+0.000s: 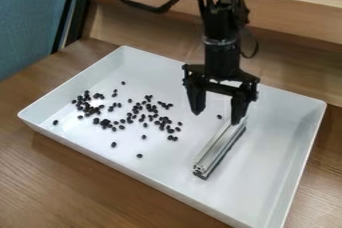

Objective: Sweep into pile

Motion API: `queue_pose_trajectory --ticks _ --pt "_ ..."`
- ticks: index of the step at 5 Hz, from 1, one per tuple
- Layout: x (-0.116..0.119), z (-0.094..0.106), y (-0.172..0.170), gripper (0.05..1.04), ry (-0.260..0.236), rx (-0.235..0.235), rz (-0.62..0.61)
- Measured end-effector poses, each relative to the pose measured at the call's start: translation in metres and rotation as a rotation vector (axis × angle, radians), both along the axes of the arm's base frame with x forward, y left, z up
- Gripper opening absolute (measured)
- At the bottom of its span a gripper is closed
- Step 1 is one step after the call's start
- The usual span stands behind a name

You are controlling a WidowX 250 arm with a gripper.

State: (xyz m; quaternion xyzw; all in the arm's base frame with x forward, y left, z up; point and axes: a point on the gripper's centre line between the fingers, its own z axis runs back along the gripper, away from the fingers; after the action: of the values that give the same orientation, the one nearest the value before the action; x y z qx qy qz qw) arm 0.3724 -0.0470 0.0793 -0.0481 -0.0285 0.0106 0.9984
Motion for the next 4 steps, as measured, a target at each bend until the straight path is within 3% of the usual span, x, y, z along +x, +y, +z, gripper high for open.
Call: queue_pose_trajectory --ticks 1,4 --pt "0.0 -0.003 -0.005 1.0 -0.001 0.013 -0.015" --pt "-0.003 -0.036 -0.013 1.0 0.065 0.048 -0.029"
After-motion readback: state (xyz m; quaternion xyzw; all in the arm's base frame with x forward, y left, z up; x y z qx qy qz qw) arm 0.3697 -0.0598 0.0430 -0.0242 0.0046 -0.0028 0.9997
